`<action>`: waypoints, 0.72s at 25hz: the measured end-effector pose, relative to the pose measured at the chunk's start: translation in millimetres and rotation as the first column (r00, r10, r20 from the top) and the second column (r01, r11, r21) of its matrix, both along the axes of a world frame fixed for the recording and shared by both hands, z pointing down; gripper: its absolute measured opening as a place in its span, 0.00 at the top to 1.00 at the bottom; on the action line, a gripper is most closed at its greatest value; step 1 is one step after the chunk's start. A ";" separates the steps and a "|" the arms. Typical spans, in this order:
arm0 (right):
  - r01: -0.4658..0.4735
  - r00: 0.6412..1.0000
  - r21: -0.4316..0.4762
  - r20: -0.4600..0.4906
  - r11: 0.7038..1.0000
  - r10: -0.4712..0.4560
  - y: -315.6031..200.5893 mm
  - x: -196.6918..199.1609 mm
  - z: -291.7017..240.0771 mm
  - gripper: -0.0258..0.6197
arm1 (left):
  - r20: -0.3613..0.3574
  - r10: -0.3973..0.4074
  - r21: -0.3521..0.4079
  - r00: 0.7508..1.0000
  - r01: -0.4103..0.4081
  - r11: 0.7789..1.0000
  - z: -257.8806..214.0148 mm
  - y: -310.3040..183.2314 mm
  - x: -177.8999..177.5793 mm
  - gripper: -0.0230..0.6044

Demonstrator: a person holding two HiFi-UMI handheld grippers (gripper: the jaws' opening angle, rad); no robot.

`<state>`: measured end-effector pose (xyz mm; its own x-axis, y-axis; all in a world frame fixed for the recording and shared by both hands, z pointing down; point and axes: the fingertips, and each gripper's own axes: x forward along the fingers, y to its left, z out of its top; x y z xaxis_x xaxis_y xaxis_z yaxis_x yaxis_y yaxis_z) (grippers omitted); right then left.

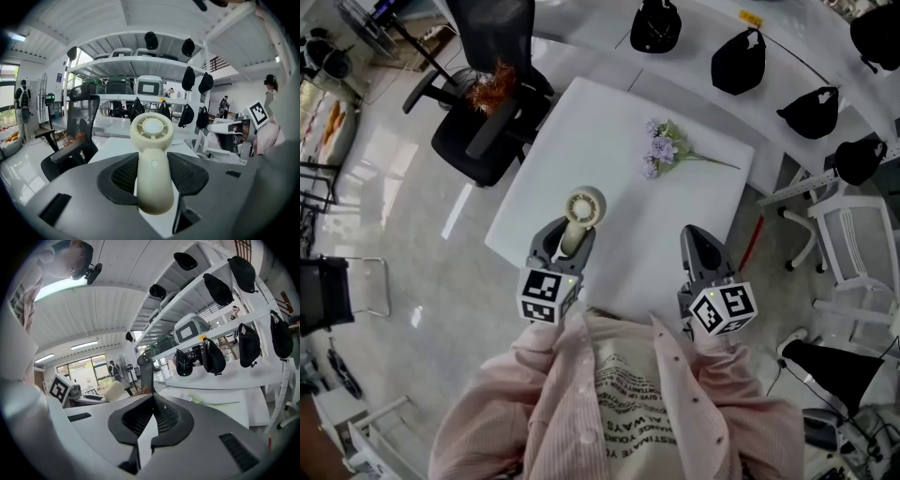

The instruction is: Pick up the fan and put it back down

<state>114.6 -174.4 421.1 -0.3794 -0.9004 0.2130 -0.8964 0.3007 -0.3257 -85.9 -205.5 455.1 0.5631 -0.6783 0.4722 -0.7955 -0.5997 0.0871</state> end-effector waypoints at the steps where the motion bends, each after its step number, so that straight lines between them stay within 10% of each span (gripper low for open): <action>1: 0.000 1.000 -0.004 0.000 1.000 0.000 -0.2 -0.1 2.2 0.96 | 0.003 0.010 -0.010 1.000 -0.010 1.000 8.5 -2.7 3.7 0.67; 18: 0.022 0.999 -0.066 -0.024 0.998 -0.024 -9.9 -17.7 40.8 0.96 | 0.111 0.128 -0.237 0.986 -0.099 0.966 137.5 -14.3 33.3 0.67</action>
